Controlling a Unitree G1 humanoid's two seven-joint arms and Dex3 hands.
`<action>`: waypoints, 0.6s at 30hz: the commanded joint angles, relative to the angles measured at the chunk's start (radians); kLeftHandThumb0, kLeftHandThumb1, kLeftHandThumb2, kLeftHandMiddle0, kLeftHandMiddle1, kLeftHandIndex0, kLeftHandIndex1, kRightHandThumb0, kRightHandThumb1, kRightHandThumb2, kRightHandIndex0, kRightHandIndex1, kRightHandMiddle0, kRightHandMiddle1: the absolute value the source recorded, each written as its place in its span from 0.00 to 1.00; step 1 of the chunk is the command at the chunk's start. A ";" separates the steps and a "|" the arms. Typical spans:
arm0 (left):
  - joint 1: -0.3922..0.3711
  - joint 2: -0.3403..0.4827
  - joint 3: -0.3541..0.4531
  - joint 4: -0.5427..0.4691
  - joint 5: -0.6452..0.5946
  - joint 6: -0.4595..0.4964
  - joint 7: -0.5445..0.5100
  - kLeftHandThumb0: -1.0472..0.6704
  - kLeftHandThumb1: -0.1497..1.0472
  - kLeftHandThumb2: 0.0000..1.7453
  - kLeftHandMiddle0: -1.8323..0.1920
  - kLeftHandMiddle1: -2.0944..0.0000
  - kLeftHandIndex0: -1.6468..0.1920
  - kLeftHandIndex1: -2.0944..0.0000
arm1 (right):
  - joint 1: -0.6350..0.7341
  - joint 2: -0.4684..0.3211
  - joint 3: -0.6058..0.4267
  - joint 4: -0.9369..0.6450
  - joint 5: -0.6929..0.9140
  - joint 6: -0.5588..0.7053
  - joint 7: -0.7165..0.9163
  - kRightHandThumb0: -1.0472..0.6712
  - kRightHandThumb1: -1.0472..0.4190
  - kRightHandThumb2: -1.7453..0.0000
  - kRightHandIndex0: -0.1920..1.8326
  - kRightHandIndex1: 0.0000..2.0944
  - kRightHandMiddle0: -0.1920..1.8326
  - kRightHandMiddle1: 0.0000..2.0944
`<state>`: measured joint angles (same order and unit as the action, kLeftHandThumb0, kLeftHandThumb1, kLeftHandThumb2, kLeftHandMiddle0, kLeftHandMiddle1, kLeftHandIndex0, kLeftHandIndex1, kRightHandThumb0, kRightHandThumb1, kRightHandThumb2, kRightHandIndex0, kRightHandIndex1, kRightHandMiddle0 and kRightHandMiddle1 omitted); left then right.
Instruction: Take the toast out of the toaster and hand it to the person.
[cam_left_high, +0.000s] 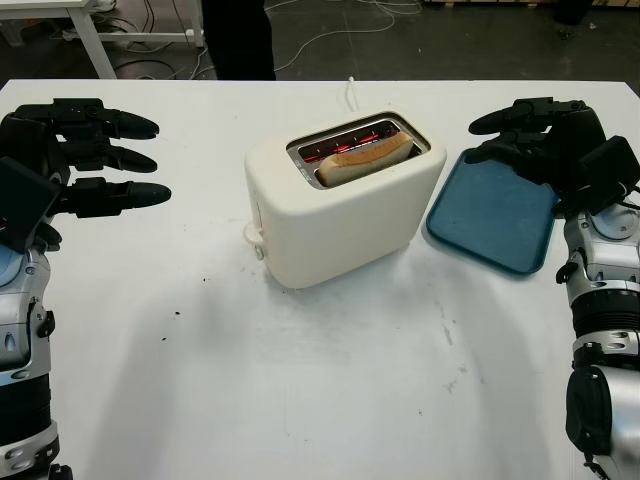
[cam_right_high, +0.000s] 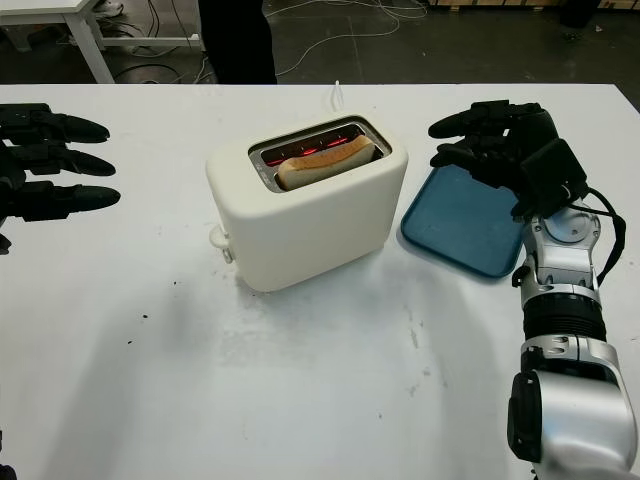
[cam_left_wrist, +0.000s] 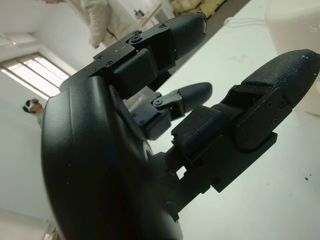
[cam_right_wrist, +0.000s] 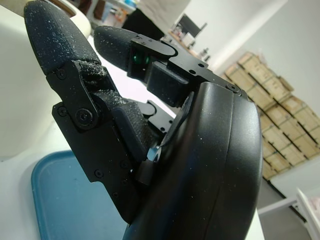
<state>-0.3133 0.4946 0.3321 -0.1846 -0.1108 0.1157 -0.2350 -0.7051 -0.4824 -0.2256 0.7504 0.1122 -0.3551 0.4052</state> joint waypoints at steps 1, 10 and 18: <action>0.011 0.004 0.002 -0.006 0.005 0.000 0.007 0.01 0.41 0.00 0.31 0.79 0.26 0.85 | -0.006 0.005 -0.003 -0.009 0.015 0.003 -0.002 0.00 0.19 1.00 0.67 0.29 0.71 0.14; 0.012 -0.001 0.005 0.000 -0.005 -0.014 0.005 0.02 0.41 0.00 0.31 0.79 0.26 0.85 | -0.005 0.005 -0.003 -0.007 0.012 0.001 -0.009 0.00 0.19 1.00 0.67 0.29 0.71 0.14; 0.012 0.002 0.004 -0.003 -0.003 -0.008 0.004 0.00 0.41 0.00 0.31 0.78 0.26 0.85 | -0.006 0.004 0.000 -0.002 0.005 -0.012 -0.011 0.00 0.19 1.00 0.67 0.30 0.71 0.13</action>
<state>-0.3133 0.4946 0.3321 -0.1846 -0.1131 0.1155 -0.2346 -0.7051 -0.4824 -0.2255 0.7505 0.1113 -0.3554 0.4038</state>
